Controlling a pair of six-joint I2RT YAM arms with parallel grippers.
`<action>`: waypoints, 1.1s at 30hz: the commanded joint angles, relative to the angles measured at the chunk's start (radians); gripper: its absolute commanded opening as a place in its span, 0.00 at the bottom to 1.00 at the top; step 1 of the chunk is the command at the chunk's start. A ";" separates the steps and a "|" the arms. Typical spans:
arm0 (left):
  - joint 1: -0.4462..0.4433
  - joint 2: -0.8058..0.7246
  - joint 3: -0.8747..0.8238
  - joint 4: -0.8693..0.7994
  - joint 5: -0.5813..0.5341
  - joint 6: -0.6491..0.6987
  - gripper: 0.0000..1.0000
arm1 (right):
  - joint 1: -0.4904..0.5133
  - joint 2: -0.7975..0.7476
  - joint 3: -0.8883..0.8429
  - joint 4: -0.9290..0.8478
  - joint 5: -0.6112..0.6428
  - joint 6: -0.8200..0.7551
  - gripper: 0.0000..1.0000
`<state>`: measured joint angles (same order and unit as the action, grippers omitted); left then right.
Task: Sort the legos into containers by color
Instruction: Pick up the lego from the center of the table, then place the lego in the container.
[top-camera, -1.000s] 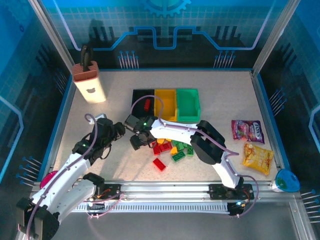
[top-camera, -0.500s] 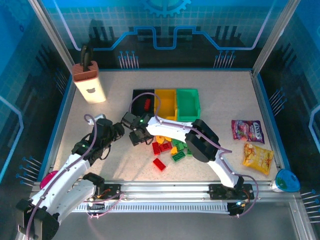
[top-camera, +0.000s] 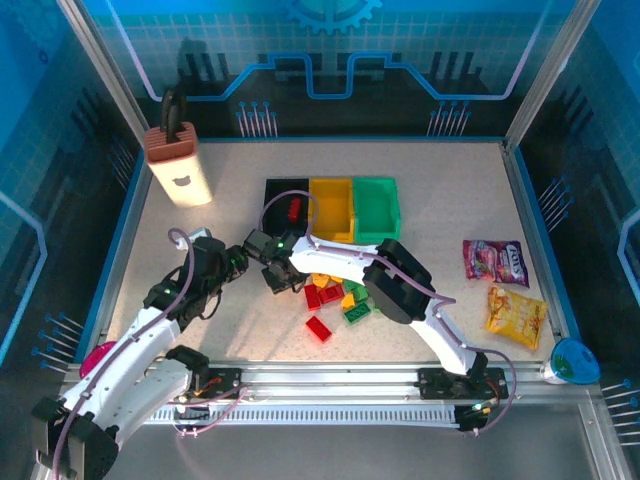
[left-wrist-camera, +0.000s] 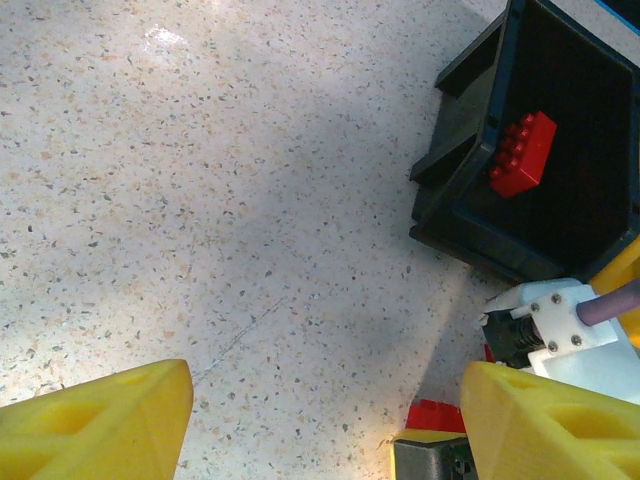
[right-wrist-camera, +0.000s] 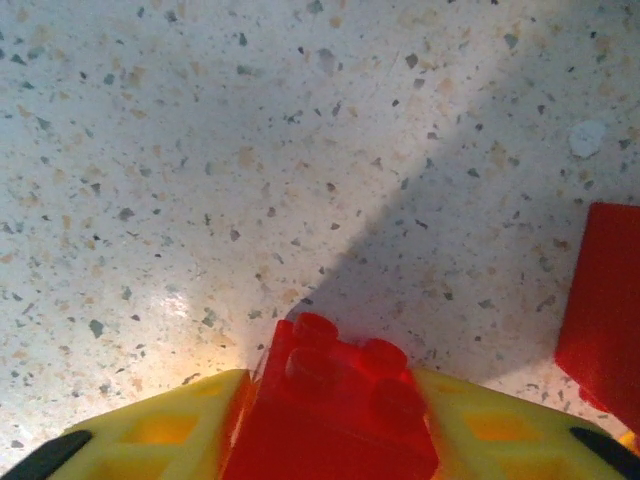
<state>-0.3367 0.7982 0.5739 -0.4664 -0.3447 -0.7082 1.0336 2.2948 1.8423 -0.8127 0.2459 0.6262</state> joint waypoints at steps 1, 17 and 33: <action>-0.001 0.001 0.007 -0.005 -0.020 0.001 0.71 | -0.002 -0.006 0.027 -0.041 0.030 0.001 0.41; -0.004 -0.049 0.008 -0.029 0.026 0.035 0.71 | -0.150 0.005 0.389 -0.128 0.067 -0.199 0.40; -0.107 -0.049 -0.003 0.015 0.047 0.059 0.71 | -0.258 0.152 0.602 -0.087 -0.087 -0.251 0.49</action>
<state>-0.4080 0.7322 0.5732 -0.4725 -0.3012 -0.6842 0.7795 2.4538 2.4001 -0.9123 0.2058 0.3943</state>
